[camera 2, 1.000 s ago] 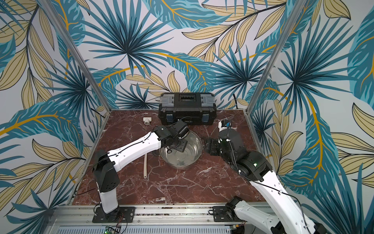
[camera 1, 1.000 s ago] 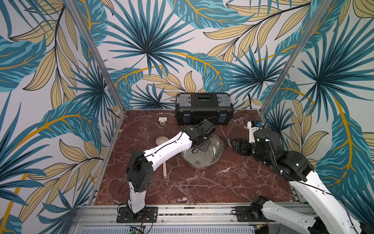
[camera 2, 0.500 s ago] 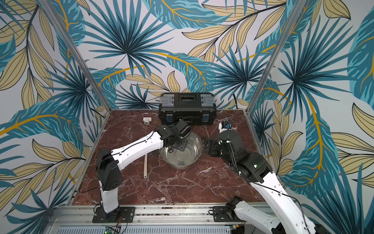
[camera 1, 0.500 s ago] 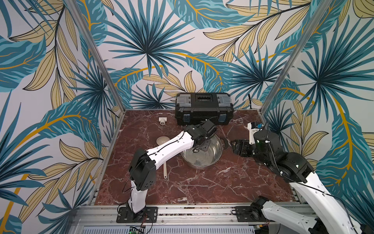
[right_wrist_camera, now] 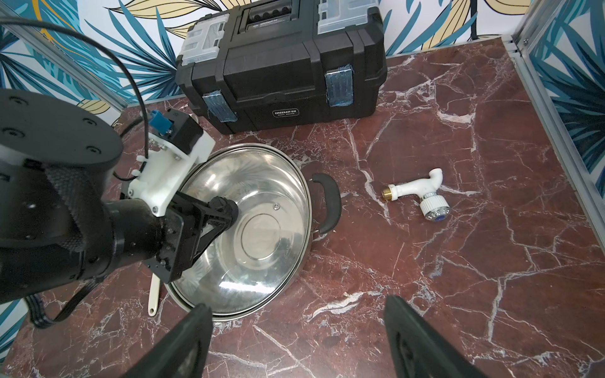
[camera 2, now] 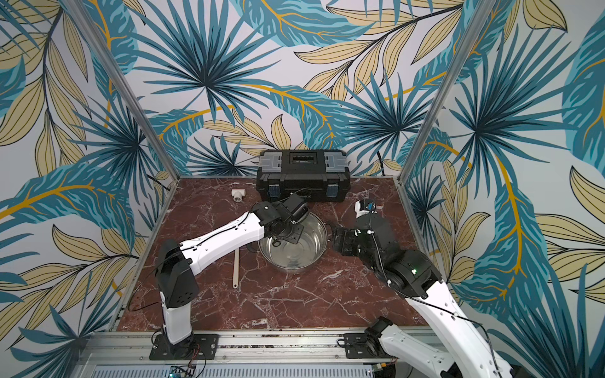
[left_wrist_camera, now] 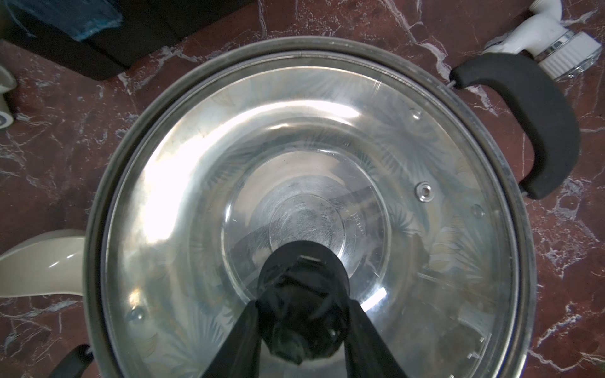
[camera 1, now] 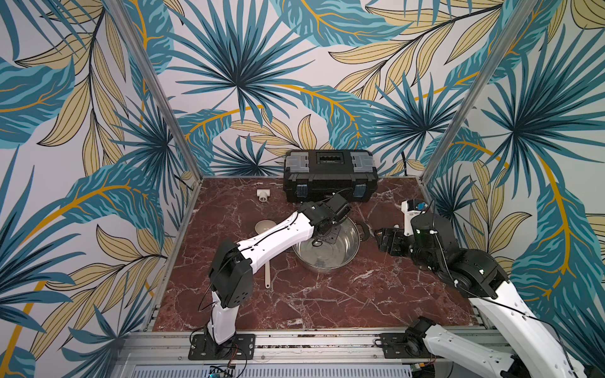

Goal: Stir the soup with a spoon
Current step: Pick up the lid from the pan, then place the lid at the center of the board.

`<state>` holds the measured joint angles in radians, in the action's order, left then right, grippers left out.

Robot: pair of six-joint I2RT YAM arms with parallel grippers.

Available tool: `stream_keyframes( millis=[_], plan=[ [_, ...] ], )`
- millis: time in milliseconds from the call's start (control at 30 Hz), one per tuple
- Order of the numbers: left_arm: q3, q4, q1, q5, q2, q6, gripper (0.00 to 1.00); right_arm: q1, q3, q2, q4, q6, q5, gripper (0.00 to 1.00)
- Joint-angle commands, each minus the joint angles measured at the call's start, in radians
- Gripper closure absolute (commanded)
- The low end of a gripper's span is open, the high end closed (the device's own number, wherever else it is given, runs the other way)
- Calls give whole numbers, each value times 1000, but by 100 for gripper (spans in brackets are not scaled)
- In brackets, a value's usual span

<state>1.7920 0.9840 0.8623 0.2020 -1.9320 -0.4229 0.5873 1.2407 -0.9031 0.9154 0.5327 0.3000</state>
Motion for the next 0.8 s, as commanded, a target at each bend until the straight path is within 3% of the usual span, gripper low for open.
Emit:
stream_keyframes(
  millis=[0,233,400,600,767],
  plan=[
    [29,-22,6,-17,39,0,77,2,-15,10,1,10,19,13],
    [107,16,2,89,145,30,79,2,-10,2,-6,7,17,13],
    [64,-21,-43,168,271,54,79,3,-8,-8,-19,6,3,13],
    [-97,-50,-255,137,457,40,79,2,11,-41,-38,-2,-35,13],
    [-303,-135,-568,32,605,12,79,2,17,-76,-69,1,-85,13]
  ],
)
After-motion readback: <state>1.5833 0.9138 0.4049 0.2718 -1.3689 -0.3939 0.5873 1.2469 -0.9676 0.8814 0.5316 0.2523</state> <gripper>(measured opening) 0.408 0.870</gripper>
